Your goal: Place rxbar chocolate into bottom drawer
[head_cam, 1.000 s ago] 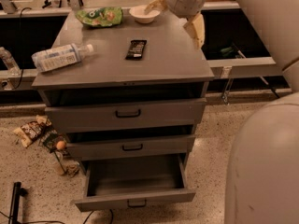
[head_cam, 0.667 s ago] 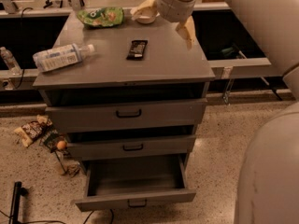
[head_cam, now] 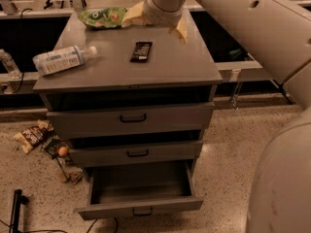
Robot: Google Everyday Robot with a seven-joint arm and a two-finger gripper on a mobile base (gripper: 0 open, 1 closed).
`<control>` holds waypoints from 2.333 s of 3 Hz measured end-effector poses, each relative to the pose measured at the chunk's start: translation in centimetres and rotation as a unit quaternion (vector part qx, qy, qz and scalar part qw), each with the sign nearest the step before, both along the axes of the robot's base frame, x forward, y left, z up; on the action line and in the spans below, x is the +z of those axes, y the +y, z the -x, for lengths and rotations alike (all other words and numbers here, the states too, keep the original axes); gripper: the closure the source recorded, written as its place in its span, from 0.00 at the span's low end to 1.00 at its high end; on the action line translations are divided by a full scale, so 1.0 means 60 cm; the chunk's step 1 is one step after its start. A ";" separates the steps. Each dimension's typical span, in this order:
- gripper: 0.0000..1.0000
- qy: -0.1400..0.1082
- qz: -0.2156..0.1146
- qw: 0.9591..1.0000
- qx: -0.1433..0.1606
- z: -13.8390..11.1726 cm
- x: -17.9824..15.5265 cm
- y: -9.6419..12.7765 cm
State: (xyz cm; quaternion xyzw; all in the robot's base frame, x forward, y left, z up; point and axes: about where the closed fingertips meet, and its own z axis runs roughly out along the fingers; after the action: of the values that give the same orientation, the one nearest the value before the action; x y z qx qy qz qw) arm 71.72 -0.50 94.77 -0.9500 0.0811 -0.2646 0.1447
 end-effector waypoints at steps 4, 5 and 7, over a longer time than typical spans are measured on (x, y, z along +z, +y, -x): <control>0.00 0.008 0.060 0.997 0.044 -0.064 -0.049 0.011; 0.00 0.006 0.092 0.994 0.062 -0.089 -0.070 0.022; 0.00 0.028 0.126 0.989 0.067 -0.148 -0.120 0.056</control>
Offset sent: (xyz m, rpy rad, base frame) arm 0.0062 0.0064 -0.0048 -0.0259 -0.0271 0.0633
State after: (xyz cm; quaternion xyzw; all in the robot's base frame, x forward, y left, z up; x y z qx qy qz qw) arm 80.59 2.87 87.58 -0.9710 -0.0126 -0.2357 0.0386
